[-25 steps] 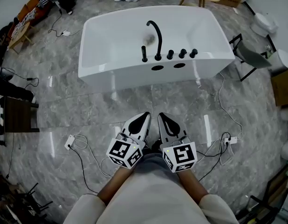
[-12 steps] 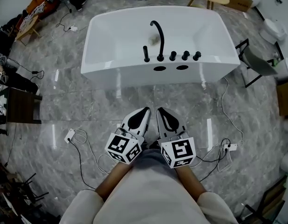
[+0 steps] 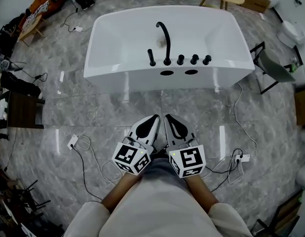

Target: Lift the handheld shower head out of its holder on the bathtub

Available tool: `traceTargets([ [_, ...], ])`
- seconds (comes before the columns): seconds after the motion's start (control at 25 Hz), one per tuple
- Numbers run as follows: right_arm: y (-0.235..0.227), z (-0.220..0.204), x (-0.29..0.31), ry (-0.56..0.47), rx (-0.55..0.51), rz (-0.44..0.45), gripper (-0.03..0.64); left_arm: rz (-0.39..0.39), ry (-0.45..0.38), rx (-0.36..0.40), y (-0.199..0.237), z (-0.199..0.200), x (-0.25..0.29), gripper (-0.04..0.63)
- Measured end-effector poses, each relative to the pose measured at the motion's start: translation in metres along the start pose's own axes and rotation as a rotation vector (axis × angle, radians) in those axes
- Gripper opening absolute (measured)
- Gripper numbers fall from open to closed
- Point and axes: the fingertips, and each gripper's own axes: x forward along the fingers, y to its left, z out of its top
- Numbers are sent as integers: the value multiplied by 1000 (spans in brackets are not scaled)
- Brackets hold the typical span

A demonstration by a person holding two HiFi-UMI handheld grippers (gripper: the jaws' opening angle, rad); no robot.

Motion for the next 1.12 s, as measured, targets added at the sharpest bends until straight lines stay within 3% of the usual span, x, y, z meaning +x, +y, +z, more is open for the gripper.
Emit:
traceTargets([
  [0.36, 1, 1, 20, 18, 9, 27, 20, 24, -3, -13, 19, 6, 7, 6],
  [1.12, -19, 25, 114, 50, 3, -17, 20, -31, -6, -41, 97, 42, 63, 5],
])
